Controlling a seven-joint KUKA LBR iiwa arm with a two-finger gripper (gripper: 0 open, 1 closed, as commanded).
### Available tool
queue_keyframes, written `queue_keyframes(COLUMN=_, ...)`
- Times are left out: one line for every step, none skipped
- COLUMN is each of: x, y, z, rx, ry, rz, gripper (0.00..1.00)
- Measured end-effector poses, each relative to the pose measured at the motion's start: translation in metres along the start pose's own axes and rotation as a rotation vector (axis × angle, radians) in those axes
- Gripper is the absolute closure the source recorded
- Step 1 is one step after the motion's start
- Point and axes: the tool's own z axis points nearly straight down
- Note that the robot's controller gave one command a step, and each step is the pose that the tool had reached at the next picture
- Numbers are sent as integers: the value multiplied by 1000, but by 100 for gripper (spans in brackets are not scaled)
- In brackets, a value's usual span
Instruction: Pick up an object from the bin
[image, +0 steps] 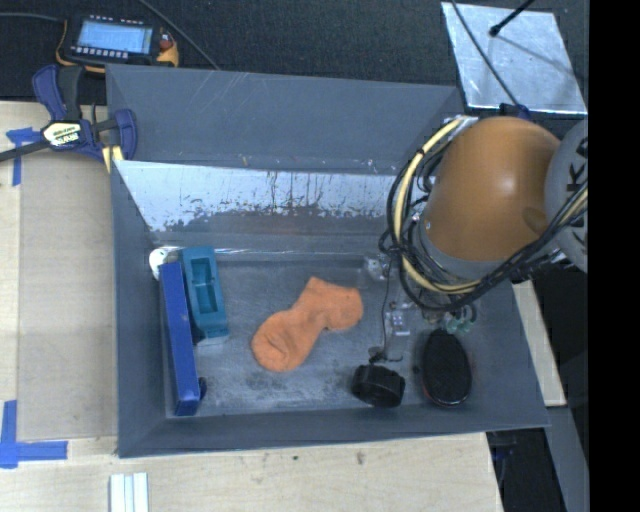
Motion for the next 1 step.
queue_keyframes(x=-18, y=25, z=54, rx=0, ry=-6, rz=-56, gripper=0)
